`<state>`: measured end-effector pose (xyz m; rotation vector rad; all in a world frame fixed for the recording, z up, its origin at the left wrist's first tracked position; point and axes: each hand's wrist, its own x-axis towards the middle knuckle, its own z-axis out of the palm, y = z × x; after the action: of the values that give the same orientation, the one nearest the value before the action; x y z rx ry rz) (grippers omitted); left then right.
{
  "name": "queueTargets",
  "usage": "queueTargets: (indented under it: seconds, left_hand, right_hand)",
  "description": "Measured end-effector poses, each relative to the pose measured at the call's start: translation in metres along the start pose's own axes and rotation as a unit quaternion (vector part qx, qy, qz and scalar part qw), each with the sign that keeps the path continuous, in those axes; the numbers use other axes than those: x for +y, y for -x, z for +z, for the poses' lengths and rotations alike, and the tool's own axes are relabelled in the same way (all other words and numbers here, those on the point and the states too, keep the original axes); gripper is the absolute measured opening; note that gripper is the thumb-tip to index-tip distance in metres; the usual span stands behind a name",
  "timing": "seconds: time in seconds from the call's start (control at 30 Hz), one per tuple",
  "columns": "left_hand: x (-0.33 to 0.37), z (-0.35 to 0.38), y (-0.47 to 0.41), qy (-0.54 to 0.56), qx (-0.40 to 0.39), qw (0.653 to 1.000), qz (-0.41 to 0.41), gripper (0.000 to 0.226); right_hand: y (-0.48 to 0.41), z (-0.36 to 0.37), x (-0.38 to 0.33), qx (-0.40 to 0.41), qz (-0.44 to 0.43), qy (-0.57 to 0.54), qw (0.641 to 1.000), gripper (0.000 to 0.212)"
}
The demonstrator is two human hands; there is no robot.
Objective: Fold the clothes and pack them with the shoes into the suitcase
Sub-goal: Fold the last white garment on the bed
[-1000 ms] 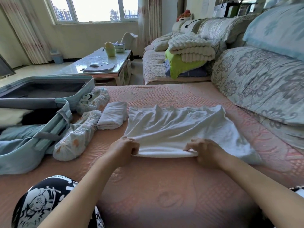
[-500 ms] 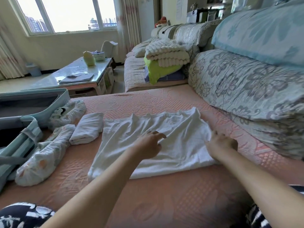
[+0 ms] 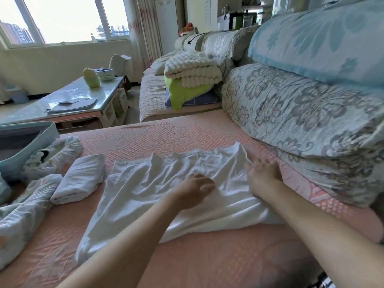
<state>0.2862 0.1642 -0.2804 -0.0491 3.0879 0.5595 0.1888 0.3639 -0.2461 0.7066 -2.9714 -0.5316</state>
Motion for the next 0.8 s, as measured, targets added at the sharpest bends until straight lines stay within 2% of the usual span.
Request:
queueTargets:
  seconds: [0.1,0.2,0.33,0.4,0.5,0.57,0.63,0.7,0.73,0.8]
  left_hand:
    - [-0.029,-0.012,-0.017,-0.006,0.095,0.995,-0.033,0.028]
    - [-0.063,-0.021,-0.042,-0.061,0.102,0.989,-0.086,0.033]
    - [-0.102,-0.027,-0.077,-0.134,0.064,0.978,-0.149,0.046]
    - [-0.117,-0.025,-0.091,-0.158,0.075,0.969,-0.175,0.043]
    - [-0.13,-0.032,-0.104,-0.157,0.18,0.959,-0.152,0.02]
    - [-0.129,-0.039,-0.109,-0.175,0.229,0.943,-0.167,0.018]
    - [-0.124,-0.041,-0.114,-0.227,0.187,0.931,-0.217,0.024]
    - [-0.115,-0.037,-0.116,-0.228,0.155,0.922,-0.271,0.036]
    - [-0.111,-0.034,-0.117,-0.217,0.158,0.928,-0.259,0.042]
    - [-0.099,-0.021,-0.119,-0.172,0.179,0.959,-0.136,0.047]
  right_hand:
    - [-0.023,-0.003,-0.017,0.033,-0.107,-0.113,0.987,0.067]
    - [-0.05,0.006,-0.031,0.04,-0.157,-0.171,0.972,0.054]
    - [-0.081,0.023,-0.036,-0.043,-0.127,-0.202,0.97,0.066]
    - [-0.092,0.034,-0.034,-0.058,-0.122,-0.208,0.969,0.073]
    - [-0.104,0.044,-0.031,-0.063,-0.117,-0.234,0.963,0.078]
    - [-0.111,0.047,-0.03,-0.057,-0.114,-0.247,0.961,0.079]
    - [-0.116,0.047,-0.031,-0.058,-0.108,-0.255,0.959,0.08]
    - [-0.12,0.047,-0.032,-0.065,-0.1,-0.248,0.961,0.082]
    - [-0.122,0.047,-0.033,-0.066,-0.095,-0.242,0.963,0.083]
    - [-0.123,0.048,-0.031,-0.06,-0.089,-0.232,0.967,0.083]
